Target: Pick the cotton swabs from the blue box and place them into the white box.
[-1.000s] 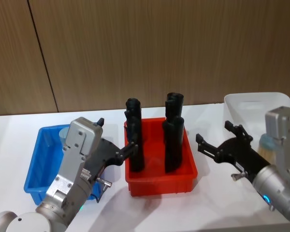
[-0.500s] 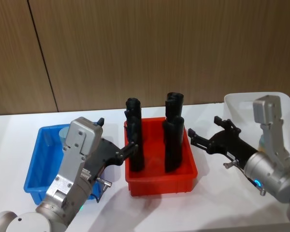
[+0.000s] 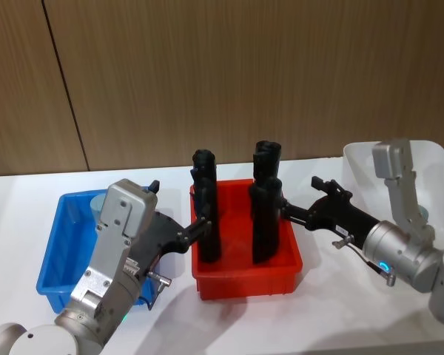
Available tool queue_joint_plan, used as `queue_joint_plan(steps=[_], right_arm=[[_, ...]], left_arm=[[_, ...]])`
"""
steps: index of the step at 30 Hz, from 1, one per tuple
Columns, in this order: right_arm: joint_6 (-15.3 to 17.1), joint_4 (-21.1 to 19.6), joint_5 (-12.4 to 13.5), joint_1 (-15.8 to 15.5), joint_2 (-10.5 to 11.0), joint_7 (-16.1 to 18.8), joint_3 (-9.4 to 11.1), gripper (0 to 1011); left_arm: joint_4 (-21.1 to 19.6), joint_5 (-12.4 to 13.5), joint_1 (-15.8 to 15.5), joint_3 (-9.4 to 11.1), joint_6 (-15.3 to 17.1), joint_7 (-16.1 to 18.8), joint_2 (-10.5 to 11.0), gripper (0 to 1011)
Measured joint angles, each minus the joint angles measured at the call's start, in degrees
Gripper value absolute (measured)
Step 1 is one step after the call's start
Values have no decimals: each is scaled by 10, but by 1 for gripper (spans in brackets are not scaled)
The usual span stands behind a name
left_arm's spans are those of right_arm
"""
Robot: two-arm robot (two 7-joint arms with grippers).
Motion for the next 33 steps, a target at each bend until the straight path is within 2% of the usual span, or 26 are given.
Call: queue_joint_plan(steps=[16, 33], right_arm=[[-26, 112, 2, 69, -19, 72, -5, 1002], [-56, 212, 5, 127, -35, 111, -11, 1002]], left_arm=[[0, 0, 0, 0, 0, 0, 0, 1004], [0, 0, 0, 0, 0, 0, 0, 1004]])
